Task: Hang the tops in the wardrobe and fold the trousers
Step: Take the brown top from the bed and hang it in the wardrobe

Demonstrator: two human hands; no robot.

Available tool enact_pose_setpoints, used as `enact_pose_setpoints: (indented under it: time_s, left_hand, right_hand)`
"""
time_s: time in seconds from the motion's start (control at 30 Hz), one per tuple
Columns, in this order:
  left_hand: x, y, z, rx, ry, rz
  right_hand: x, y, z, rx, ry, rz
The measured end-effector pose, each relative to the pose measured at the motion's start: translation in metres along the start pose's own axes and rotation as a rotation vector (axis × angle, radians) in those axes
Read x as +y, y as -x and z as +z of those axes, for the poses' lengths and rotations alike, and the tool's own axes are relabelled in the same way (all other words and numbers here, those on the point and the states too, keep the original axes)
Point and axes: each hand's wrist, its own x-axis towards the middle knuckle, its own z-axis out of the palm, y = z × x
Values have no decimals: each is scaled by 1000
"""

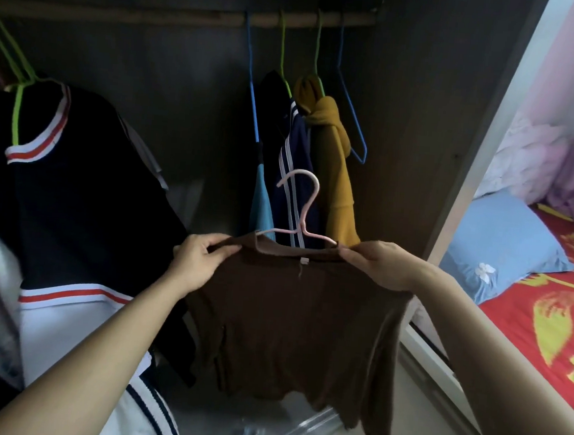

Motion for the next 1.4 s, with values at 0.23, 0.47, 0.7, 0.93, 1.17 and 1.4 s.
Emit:
enact_pose_setpoints:
  time_s: [0.23,0.47,0.7,0.93,1.17,1.4]
  left_hand:
    - [8,-4,-8,-39,-57,-48]
    - [54,-7,13,4,-234,214]
    - [52,1,28,-2,-39,195]
    - [63,-2,38,127,-181,241]
    - [65,6,36,210,-240,297]
    - [56,14,16,248,-281,345]
  right_hand:
    - [17,1,21,371,-63,-141]
    - [-10,6,34,517,-408,-264]
    - [2,10,31,497,-448,-175]
    - [14,16,22,487,197,-222]
    - [24,15,40,19,56,-52]
    - [49,17,39,151,-84,39]
